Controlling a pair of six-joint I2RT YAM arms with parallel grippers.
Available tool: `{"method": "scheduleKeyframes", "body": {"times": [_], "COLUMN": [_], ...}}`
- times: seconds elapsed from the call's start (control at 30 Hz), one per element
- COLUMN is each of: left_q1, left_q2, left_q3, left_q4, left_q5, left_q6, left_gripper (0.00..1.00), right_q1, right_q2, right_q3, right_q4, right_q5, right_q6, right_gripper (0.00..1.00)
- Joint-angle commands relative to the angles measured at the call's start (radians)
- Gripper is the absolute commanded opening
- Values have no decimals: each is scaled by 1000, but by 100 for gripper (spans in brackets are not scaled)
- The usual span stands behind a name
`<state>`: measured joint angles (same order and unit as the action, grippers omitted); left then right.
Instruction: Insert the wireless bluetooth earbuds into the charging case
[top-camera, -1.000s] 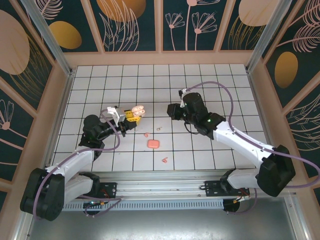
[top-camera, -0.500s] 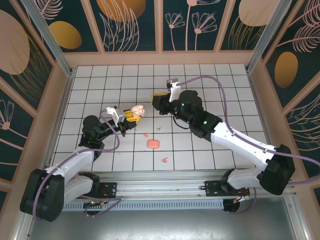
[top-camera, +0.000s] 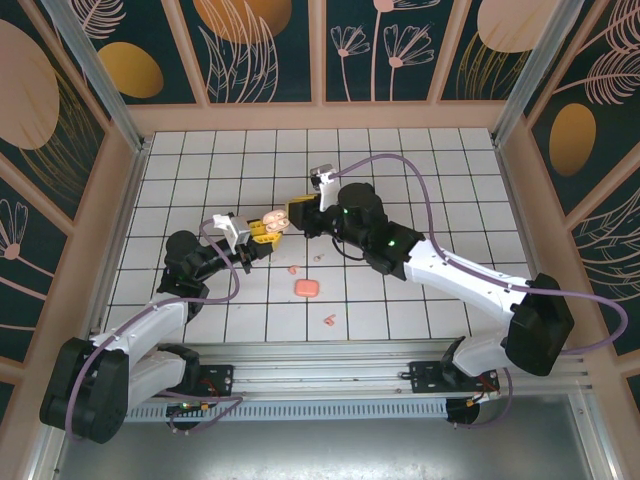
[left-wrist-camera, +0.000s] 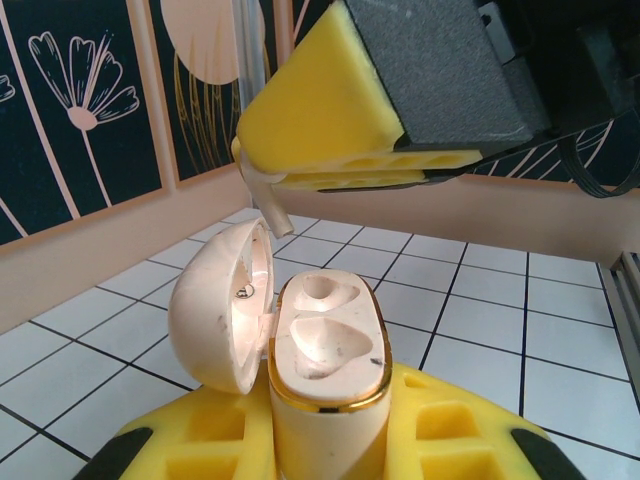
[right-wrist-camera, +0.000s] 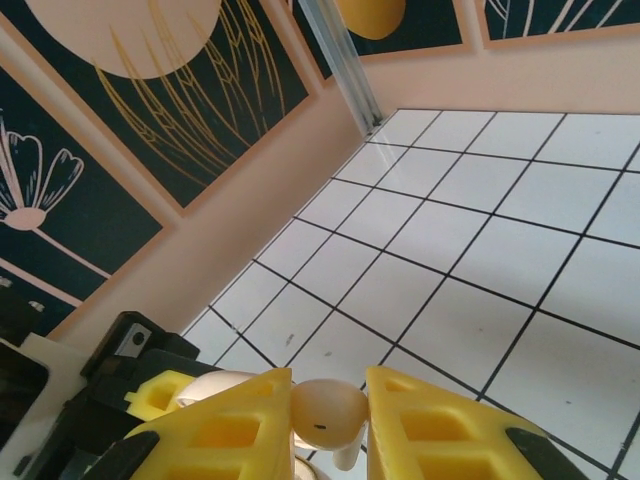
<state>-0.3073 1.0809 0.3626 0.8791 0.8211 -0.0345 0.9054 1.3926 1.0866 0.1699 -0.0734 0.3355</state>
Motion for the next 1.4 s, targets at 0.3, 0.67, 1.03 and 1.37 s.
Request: {"method": "scheduleKeyframes", "body": {"times": [0.3,0.67,1.03,1.37], "left_q1": [-6,-6,-6,-6], "left_q2": [-15,-13,-7,-11], "left_q3": [-3,-2,-3,-2], "left_q4": [47,64,86,95], "left_q5": [-5,-12,-11,-10], "left_q6": [-3,-20,-39,-50], "left_gripper": [13,13,13,13], "right_q1": [35,36,37,49], "right_q2": [-2,2,-1,11], "right_q3": [32,23,9,6], "right_q4": [10,-12,-5,-19], "right_q5": [-8,-19,-26,-23], "right_q6": [-44,-50,-47,-50], "right_gripper": [21,21,21,21]}}
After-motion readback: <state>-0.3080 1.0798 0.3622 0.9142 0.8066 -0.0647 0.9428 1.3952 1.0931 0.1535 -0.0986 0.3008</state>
